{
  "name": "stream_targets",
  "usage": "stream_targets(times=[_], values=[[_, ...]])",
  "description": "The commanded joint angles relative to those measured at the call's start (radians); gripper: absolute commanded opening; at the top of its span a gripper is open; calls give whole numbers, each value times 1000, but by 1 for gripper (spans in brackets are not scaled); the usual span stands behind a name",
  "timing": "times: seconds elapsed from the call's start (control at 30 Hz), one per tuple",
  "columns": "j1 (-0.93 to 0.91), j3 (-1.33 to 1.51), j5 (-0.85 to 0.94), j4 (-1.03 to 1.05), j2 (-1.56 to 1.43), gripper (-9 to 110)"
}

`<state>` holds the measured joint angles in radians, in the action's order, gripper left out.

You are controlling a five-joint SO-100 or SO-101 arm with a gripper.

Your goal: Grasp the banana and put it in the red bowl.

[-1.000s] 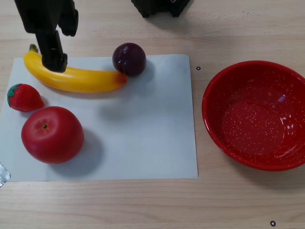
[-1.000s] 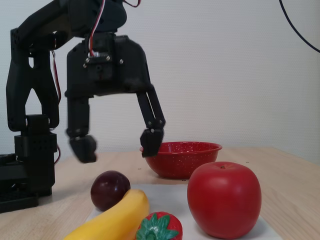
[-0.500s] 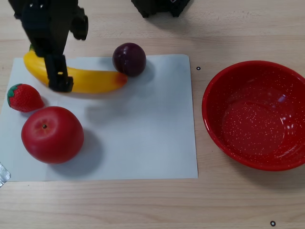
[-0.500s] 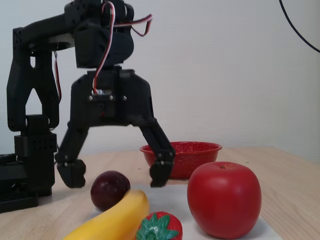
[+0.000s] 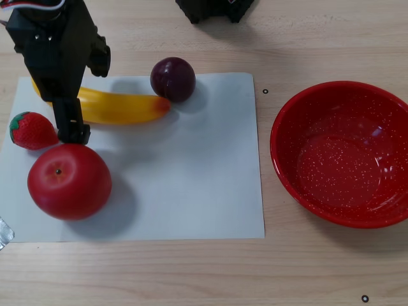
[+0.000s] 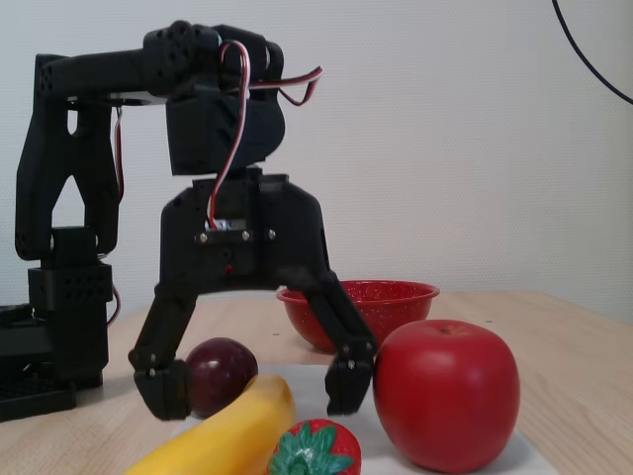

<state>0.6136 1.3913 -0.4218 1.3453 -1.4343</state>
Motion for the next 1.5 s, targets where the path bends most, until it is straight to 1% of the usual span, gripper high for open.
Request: stream_targets(times=[0.0, 0.2, 0.3, 0.43, 0.67, 0.7, 0.87, 1.23, 1.33, 1.47], values=[[11, -21, -3, -31, -38, 62], [6, -21, 14, -35, -11, 54], [2, -21, 25, -38, 0, 47], [-3, -21, 40, -44, 5, 33], [-3, -8, 77, -54, 2, 2], [-2, -8, 77, -46, -2, 0], [8, -41, 77, 35, -28, 0], [21, -344, 71, 400, -80, 0], [25, -417, 61, 456, -98, 0], [31, -463, 49, 472, -138, 0]])
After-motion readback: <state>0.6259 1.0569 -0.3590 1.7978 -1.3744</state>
